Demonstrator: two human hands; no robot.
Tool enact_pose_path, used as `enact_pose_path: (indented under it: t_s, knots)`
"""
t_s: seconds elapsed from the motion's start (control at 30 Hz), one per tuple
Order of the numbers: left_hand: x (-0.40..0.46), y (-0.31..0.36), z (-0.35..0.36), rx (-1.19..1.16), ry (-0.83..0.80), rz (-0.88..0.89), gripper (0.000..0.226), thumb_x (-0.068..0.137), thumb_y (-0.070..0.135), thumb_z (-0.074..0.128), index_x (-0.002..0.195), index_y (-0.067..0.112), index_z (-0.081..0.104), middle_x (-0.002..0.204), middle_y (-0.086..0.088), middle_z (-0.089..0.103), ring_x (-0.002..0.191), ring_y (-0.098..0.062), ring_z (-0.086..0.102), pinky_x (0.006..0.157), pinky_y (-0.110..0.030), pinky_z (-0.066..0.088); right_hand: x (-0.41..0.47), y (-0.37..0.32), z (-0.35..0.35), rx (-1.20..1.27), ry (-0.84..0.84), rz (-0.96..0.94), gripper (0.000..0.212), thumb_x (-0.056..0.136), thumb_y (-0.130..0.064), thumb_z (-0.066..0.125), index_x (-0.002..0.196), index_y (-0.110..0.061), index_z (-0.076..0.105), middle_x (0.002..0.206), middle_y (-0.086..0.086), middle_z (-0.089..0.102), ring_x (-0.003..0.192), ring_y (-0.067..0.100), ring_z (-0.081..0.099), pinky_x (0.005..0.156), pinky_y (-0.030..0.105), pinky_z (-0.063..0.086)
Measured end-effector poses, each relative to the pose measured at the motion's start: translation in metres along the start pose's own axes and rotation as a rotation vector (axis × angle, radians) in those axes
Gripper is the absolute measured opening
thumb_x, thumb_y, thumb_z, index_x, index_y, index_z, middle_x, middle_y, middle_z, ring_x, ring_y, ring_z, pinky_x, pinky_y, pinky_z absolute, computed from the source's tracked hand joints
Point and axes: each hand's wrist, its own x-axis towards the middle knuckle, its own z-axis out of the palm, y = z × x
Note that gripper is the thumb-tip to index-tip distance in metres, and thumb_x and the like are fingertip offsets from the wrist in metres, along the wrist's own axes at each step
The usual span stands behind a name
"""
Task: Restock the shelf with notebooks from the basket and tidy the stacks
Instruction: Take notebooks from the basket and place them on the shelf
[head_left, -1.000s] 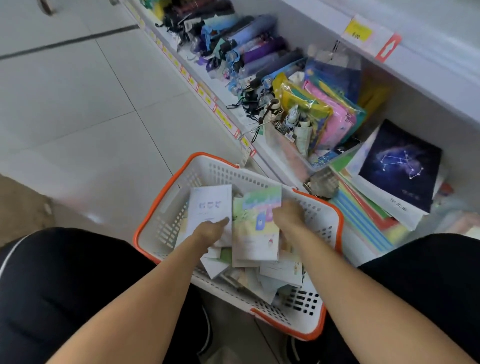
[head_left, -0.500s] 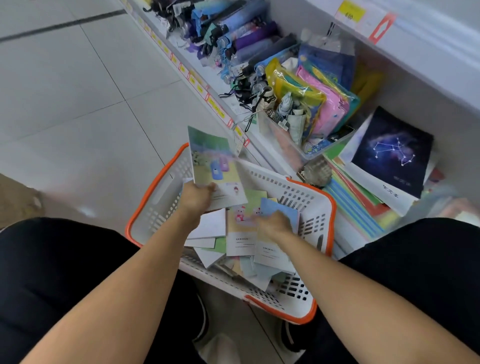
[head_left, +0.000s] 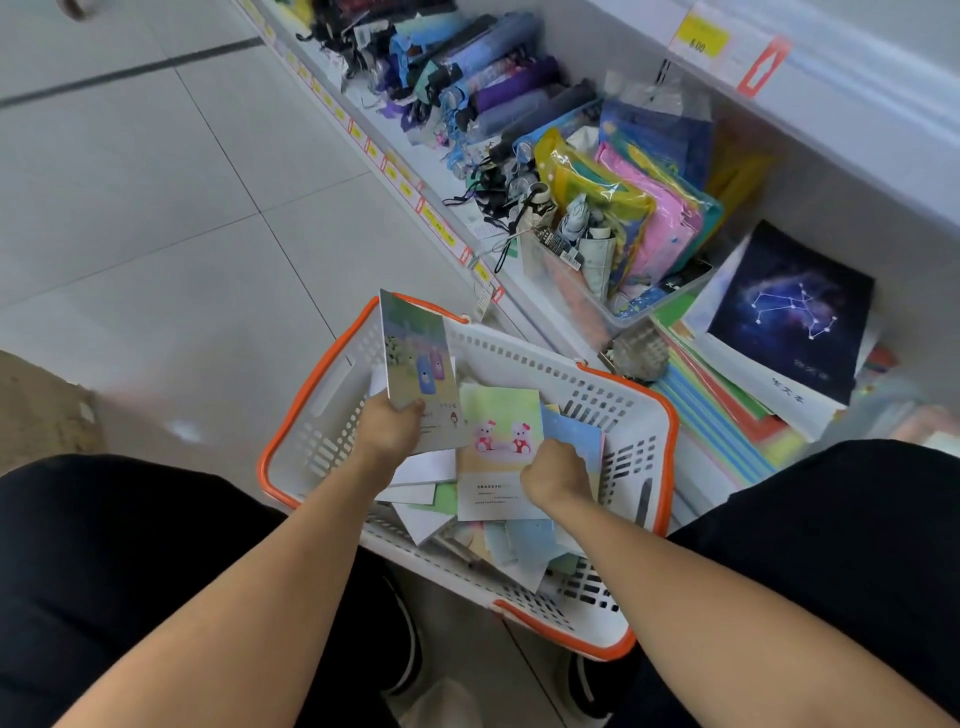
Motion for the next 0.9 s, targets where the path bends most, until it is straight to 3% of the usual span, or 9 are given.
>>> enact_pose_path:
  t_s: [0.23, 0.33, 0.4, 0.57, 0.63, 0.7, 0.77, 0.83, 0.9]
  knots:
    - [-0.007, 0.002, 0.007, 0.055, -0.077, 0.007, 0.015, 0.098, 0.015, 0.048, 0.109, 0.020, 0.057, 0.102, -0.008, 0.064, 0.081, -0.021, 0.062, 0.059, -0.025, 0.048, -0.027, -0.063, -0.051, 0.096, 0.276, -0.333, 0.018, 0.089, -0.011, 0.053, 0.103, -0.002, 0.059, 0.093, 0.019, 0.065, 0.086, 0.037, 0.062, 0.060, 0.031, 0.038]
    - [-0.016, 0.014, 0.013, -0.083, -0.140, -0.035, 0.024, 0.100, 0.042, 0.045, 0.103, 0.022, 0.058, 0.088, 0.003, 0.065, 0.075, -0.010, 0.063, 0.053, -0.020, 0.046, -0.045, -0.084, -0.057, 0.104, 0.235, -0.496, 0.017, 0.087, -0.011, 0.051, 0.102, -0.009, 0.060, 0.083, 0.014, 0.063, 0.076, 0.033, 0.058, 0.059, 0.030, 0.034]
    - [-0.019, 0.020, 0.014, -0.157, -0.197, -0.064, 0.038, 0.093, 0.056, 0.049, 0.097, 0.022, 0.064, 0.088, 0.000, 0.072, 0.080, -0.015, 0.070, 0.060, -0.025, 0.053, -0.052, -0.089, -0.051, 0.113, 0.194, -0.583, 0.012, 0.087, -0.017, 0.054, 0.097, -0.016, 0.060, 0.080, 0.006, 0.064, 0.072, 0.028, 0.058, 0.059, 0.033, 0.045]
    - [-0.019, 0.021, -0.003, -0.292, -0.200, -0.112, 0.016, 0.090, 0.017, 0.063, 0.105, 0.015, 0.070, 0.095, -0.012, 0.074, 0.070, -0.020, 0.071, 0.055, -0.028, 0.054, -0.049, -0.089, -0.049, 0.379, 0.031, -0.578, 0.017, 0.087, -0.032, 0.068, 0.096, -0.020, 0.075, 0.093, -0.005, 0.074, 0.088, 0.012, 0.068, 0.082, 0.037, 0.056]
    - [-0.020, 0.035, -0.012, -0.410, -0.221, -0.099, 0.020, 0.090, 0.014, 0.064, 0.109, 0.015, 0.067, 0.094, -0.008, 0.073, 0.070, -0.018, 0.071, 0.056, -0.029, 0.055, -0.043, -0.086, -0.069, 0.410, 0.195, -0.500, 0.035, 0.087, -0.044, 0.068, 0.112, -0.019, 0.070, 0.112, -0.006, 0.069, 0.104, 0.013, 0.064, 0.092, 0.033, 0.051]
    - [-0.022, 0.060, -0.020, -0.532, -0.285, -0.060, 0.027, 0.089, 0.015, 0.064, 0.115, 0.013, 0.065, 0.105, -0.009, 0.072, 0.084, -0.023, 0.071, 0.072, -0.039, 0.059, -0.038, -0.080, -0.103, 0.329, 0.313, -0.357, 0.061, 0.083, -0.055, 0.066, 0.130, -0.018, 0.054, 0.131, 0.001, 0.056, 0.117, 0.022, 0.055, 0.097, 0.039, 0.048]
    - [-0.023, 0.096, -0.027, -0.587, -0.342, -0.004, 0.028, 0.090, 0.016, 0.063, 0.117, 0.010, 0.065, 0.107, -0.010, 0.072, 0.088, -0.026, 0.070, 0.085, -0.045, 0.054, -0.047, -0.082, -0.147, 0.608, 0.052, -0.250, 0.067, 0.084, -0.058, 0.065, 0.135, -0.017, 0.048, 0.136, 0.008, 0.055, 0.112, 0.025, 0.060, 0.086, 0.047, 0.056]
    - [-0.023, 0.139, -0.030, -0.553, -0.398, 0.064, 0.034, 0.087, 0.019, 0.065, 0.119, 0.007, 0.064, 0.112, -0.014, 0.070, 0.089, -0.028, 0.069, 0.090, -0.051, 0.051, -0.060, -0.087, -0.186, 1.025, -0.227, -0.275, 0.028, 0.097, -0.035, 0.059, 0.120, -0.020, 0.062, 0.120, 0.009, 0.068, 0.091, 0.022, 0.069, 0.059, 0.038, 0.060]
    - [-0.023, 0.192, -0.029, -0.491, -0.490, 0.111, 0.041, 0.081, 0.023, 0.066, 0.118, 0.006, 0.065, 0.112, -0.020, 0.069, 0.088, -0.032, 0.069, 0.086, -0.052, 0.052, -0.078, -0.097, -0.226, 1.215, -0.261, -0.382, 0.020, 0.101, -0.020, 0.052, 0.116, -0.021, 0.065, 0.109, 0.007, 0.073, 0.080, 0.021, 0.070, 0.045, 0.030, 0.054]
